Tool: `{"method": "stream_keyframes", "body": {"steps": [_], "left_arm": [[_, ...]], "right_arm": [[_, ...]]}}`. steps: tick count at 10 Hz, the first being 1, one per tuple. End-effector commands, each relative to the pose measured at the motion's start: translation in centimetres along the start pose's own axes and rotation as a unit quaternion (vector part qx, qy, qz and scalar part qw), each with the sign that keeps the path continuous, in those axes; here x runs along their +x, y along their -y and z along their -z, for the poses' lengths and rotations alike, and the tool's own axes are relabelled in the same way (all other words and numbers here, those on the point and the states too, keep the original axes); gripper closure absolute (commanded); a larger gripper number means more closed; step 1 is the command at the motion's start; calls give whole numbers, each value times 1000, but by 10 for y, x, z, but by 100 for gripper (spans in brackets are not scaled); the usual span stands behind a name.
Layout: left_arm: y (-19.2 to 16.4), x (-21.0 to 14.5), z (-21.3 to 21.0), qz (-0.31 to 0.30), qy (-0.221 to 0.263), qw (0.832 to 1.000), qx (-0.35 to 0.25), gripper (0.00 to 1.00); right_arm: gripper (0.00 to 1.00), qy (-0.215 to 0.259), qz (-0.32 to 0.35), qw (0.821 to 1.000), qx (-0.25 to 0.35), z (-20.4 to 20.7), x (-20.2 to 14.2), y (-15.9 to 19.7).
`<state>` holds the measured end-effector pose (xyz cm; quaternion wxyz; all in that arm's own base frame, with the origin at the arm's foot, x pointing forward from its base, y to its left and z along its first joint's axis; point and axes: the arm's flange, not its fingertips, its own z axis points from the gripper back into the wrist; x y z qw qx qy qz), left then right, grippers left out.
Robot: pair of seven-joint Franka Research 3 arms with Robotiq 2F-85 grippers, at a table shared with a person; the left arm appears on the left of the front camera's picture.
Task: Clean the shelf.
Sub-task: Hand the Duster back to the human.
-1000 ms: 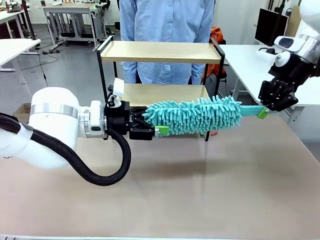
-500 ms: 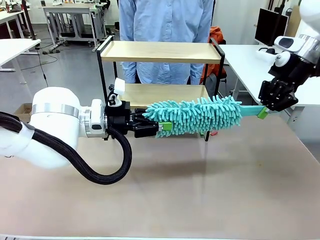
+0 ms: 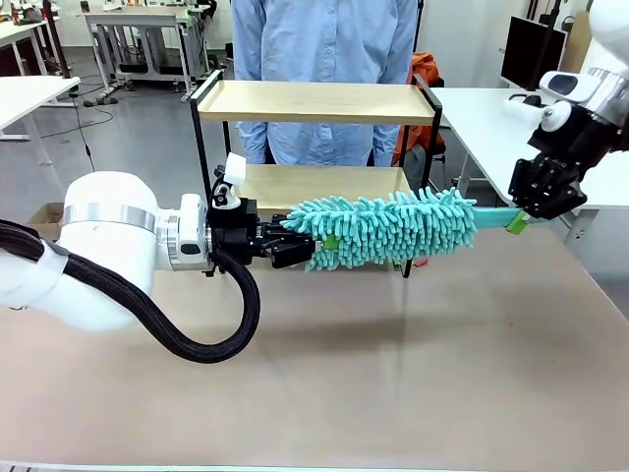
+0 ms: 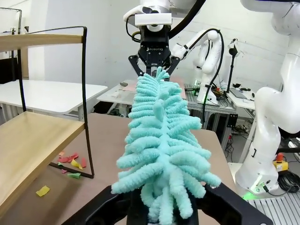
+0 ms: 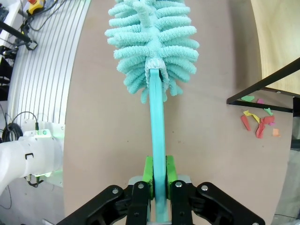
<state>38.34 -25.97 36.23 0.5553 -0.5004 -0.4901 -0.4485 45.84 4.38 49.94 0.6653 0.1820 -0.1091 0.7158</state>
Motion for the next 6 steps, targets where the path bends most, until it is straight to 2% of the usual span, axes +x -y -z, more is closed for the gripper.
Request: {"method": "stream_keyframes", "body": {"steps": [1, 3, 4, 6], "left_arm": [[1, 3, 4, -8, 6, 1000, -13, 100], [6, 2, 5, 18, 28, 999, 5, 100], [12, 4, 7, -1, 11, 1000, 7, 100], [0, 1, 0, 3, 4, 1000, 1, 100]], "right_arm": [[87, -6, 5, 1000, -1, -3, 0, -1], [87, -6, 5, 1000, -1, -3, 0, -1], [87, -6, 5, 1000, -1, -3, 0, -1], [87, -6, 5, 1000, -1, -3, 0, -1]]}}
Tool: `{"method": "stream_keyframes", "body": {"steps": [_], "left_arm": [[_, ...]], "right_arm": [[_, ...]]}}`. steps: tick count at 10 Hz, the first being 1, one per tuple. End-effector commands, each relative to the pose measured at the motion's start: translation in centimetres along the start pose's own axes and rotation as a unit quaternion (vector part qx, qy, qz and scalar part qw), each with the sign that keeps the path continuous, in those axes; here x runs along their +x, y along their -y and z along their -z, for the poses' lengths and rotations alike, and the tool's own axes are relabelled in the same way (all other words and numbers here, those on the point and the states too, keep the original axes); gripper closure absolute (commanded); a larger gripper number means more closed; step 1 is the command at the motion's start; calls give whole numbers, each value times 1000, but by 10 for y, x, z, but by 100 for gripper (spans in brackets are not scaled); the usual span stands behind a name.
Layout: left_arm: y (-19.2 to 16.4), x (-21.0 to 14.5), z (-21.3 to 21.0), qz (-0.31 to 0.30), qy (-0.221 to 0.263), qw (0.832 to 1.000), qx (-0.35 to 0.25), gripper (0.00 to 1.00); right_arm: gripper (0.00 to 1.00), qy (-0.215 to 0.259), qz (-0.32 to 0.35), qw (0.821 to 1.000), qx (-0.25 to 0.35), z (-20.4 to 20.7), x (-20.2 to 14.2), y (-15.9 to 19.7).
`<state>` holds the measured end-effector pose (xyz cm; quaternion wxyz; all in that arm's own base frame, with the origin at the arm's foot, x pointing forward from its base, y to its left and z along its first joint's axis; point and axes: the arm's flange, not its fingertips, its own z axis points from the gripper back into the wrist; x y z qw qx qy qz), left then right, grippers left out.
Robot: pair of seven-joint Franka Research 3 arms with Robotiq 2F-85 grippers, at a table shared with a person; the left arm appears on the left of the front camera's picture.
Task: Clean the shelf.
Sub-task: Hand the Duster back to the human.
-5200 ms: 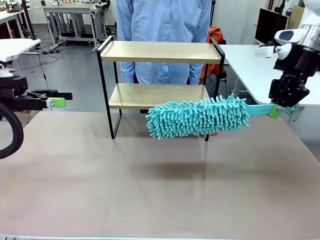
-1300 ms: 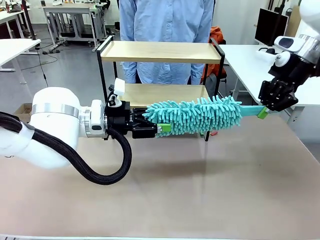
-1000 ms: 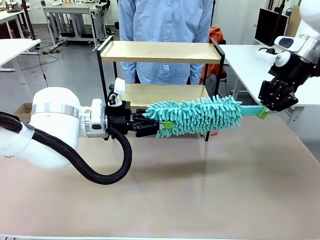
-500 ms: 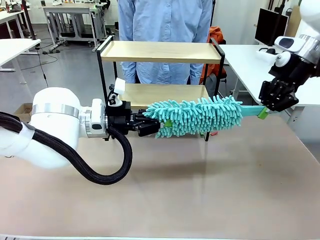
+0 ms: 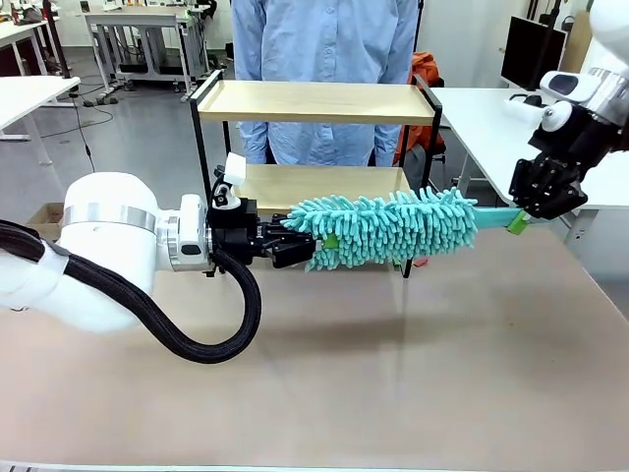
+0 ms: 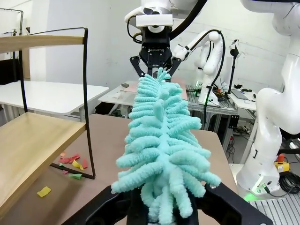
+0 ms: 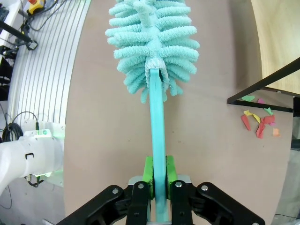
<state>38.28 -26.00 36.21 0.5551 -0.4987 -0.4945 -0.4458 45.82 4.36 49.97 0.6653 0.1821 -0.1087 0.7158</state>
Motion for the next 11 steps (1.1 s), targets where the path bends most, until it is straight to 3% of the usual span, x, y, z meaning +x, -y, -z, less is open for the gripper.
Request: {"method": "stream_keyframes", "body": {"steps": [1, 2, 3, 4, 5, 7, 9, 11], "left_arm": [[-1, 1, 0, 1, 1, 1000, -4, 100], [-1, 1, 0, 1, 1, 1000, -4, 100], [-1, 1, 0, 1, 1, 1000, -4, 100], [-1, 1, 0, 1, 1, 1000, -4, 100], [-1, 1, 0, 1, 1, 1000, -4, 100], [-1, 1, 0, 1, 1, 1000, -4, 100], [-1, 1, 0, 1, 1, 1000, -4, 100], [-1, 1, 0, 1, 1, 1000, -4, 100]], "right_arm": [[28, 0, 0, 1000, 0, 0, 0, 0], [28, 14, -1, 1000, 1, -11, 4, -6], [0, 35, -2, 999, 3, -21, 7, -14], [24, 60, 1, 998, -1, -36, 7, -23], [0, 96, 11, 995, -17, -56, 6, -33], [0, 181, 36, 980, -69, -91, -2, -49], [0, 271, 93, 945, -161, -122, -25, -71], [0, 330, 127, 911, -210, -137, -56, -83]]}}
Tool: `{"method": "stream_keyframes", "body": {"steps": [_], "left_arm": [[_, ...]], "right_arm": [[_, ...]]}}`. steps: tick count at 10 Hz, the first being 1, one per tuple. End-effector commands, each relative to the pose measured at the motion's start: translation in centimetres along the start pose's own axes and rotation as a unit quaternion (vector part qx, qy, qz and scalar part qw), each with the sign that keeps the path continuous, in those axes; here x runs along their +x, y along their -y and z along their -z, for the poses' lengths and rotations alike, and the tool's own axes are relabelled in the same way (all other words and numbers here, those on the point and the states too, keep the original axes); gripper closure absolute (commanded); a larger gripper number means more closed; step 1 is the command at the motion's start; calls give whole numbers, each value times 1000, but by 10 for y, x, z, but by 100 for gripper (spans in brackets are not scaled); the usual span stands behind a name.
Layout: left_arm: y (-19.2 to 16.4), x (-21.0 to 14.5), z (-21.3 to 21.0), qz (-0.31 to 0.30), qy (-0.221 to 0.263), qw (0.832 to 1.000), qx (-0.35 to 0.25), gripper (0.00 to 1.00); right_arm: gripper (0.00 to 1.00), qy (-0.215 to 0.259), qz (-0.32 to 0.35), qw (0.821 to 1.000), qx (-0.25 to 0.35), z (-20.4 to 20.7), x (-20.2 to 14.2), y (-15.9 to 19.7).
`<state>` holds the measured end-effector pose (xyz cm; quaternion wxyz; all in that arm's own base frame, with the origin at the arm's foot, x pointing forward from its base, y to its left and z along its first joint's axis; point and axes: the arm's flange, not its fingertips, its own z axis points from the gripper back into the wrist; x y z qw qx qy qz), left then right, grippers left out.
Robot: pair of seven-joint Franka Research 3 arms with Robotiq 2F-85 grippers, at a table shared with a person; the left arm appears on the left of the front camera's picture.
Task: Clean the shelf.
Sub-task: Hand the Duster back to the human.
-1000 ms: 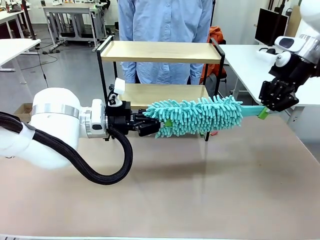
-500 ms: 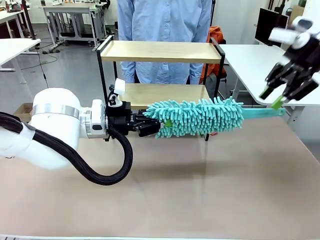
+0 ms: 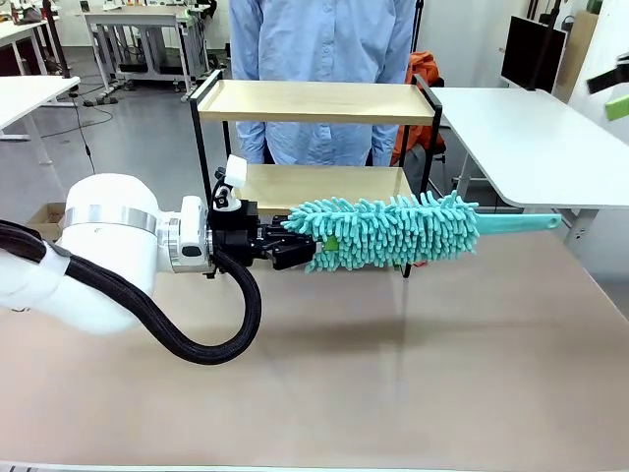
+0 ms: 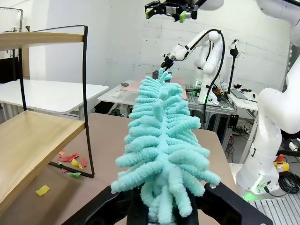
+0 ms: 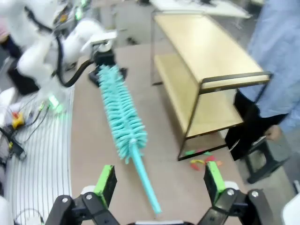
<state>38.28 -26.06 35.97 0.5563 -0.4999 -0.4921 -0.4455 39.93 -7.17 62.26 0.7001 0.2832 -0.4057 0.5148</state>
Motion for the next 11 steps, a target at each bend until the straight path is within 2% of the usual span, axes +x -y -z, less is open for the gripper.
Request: {"method": "stream_keyframes", "body": {"steps": [1, 3, 4, 5, 6, 8, 11], "left_arm": [[0, 3, 0, 4, 2, 1000, -3, 100], [0, 3, 0, 4, 2, 1000, -3, 100], [0, 3, 0, 4, 2, 1000, -3, 100], [0, 0, 0, 0, 0, 1000, 0, 83], [-3, 18, -14, 4, -8, 1000, 29, 83], [-7, 66, -39, 0, 7, 999, 54, 83], [0, 135, -78, 4, 34, 997, 70, 83]], "right_arm": [[0, 47, 18, 997, -54, -5, -21, -4], [0, 68, 39, 996, -44, -17, -23, -6], [0, 40, 31, 998, -46, -23, -21, 0], [0, 40, 31, 998, -46, -23, -21, 0], [0, 40, 31, 998, -46, -23, -21, 0], [0, 40, 31, 998, -46, -23, -21, 0], [0, 40, 31, 998, -46, -23, -21, 0]]}}
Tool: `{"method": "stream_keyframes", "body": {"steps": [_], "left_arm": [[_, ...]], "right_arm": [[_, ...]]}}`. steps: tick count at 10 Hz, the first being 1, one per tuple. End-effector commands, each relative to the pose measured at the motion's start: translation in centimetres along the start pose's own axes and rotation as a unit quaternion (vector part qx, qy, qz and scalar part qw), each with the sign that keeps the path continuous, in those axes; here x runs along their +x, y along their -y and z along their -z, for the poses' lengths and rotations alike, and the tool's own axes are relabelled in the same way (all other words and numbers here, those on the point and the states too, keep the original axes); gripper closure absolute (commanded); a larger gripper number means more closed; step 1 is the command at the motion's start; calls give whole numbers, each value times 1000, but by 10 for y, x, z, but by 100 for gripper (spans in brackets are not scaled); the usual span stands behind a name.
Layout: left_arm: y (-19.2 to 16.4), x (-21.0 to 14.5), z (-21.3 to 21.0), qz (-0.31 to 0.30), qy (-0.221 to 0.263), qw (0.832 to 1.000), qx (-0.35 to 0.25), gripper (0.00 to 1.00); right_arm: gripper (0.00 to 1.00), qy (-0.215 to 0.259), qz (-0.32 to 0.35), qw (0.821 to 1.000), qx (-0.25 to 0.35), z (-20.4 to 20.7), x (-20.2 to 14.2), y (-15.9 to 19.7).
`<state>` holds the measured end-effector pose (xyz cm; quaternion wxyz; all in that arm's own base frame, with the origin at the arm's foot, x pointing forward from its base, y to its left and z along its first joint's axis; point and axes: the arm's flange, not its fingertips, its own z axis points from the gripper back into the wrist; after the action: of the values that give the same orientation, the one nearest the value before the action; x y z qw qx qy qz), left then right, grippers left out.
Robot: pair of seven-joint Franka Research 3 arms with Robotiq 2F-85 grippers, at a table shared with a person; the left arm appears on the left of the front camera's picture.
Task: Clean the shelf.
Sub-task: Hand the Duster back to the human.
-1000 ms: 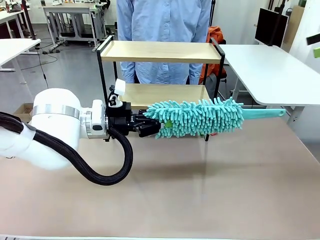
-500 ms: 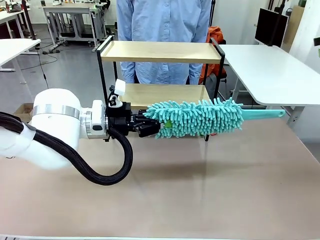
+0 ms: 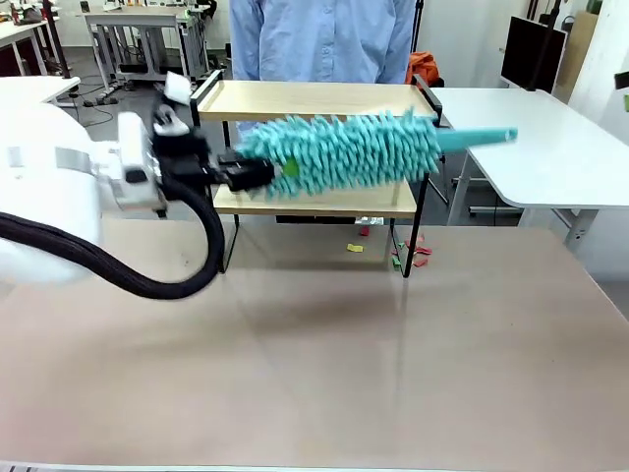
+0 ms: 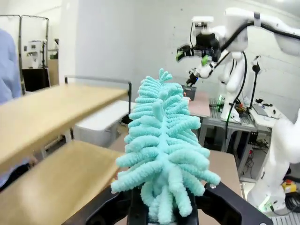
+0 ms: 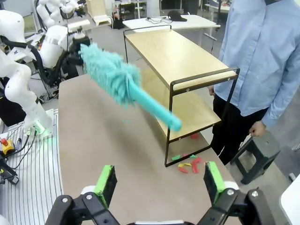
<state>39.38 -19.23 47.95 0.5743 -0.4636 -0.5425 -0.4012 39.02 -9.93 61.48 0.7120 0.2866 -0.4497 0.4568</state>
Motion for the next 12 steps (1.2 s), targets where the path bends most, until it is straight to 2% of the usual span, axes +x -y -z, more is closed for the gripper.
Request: {"method": "stream_keyframes", "body": {"steps": [1, 4, 7, 8, 9, 12], "left_arm": [[-3, 39, -19, -10, 30, 999, 5, 83], [-12, 73, -48, -31, 60, 996, 60, 83], [-10, 92, -103, -31, 97, 979, 179, 83], [-8, 98, -123, -22, 105, 970, 220, 83], [-5, 102, -144, -18, 100, 953, 286, 83], [1, 105, -183, -15, 94, 903, 419, 83]], "right_arm": [[0, -4, -4, 1000, 1, -1, 1, 1], [0, -4, -4, 1000, 1, -1, 1, 1], [0, -4, -4, 1000, 1, -1, 1, 1], [0, -4, -4, 1000, 1, -1, 1, 1], [0, -4, -4, 1000, 1, -1, 1, 1], [0, -4, -4, 1000, 1, -1, 1, 1]]}}
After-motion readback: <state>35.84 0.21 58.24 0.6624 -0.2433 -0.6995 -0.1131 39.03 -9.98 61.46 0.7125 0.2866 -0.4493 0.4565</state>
